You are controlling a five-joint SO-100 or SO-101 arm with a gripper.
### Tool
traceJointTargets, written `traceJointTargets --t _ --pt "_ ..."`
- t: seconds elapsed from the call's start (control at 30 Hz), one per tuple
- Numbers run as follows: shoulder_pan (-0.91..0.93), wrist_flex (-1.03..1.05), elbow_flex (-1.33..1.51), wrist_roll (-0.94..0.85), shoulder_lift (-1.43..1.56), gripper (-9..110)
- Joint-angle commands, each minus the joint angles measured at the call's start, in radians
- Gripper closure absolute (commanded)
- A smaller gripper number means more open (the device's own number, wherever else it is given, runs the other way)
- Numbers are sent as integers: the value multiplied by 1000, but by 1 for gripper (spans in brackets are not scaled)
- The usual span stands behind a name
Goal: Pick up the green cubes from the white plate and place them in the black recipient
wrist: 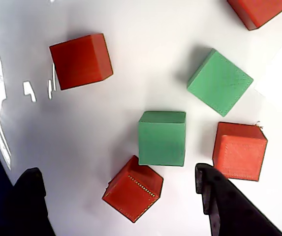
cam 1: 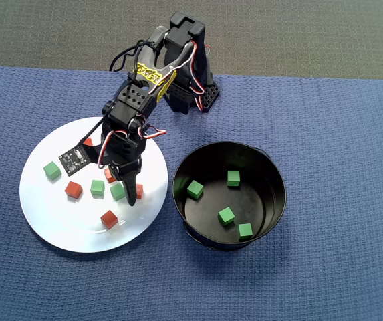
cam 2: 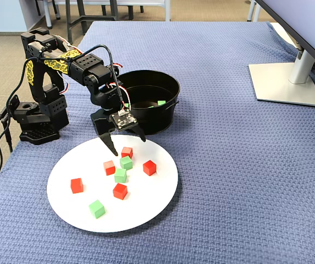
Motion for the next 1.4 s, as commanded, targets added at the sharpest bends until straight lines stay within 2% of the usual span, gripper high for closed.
traceJointTargets --t 0.0,0.97,1.37 --pt "12 -17 -32 -29 15 68" --pt "34 -94 -107 72 -161 71" --pt "25 -109 -118 72 -206 78"
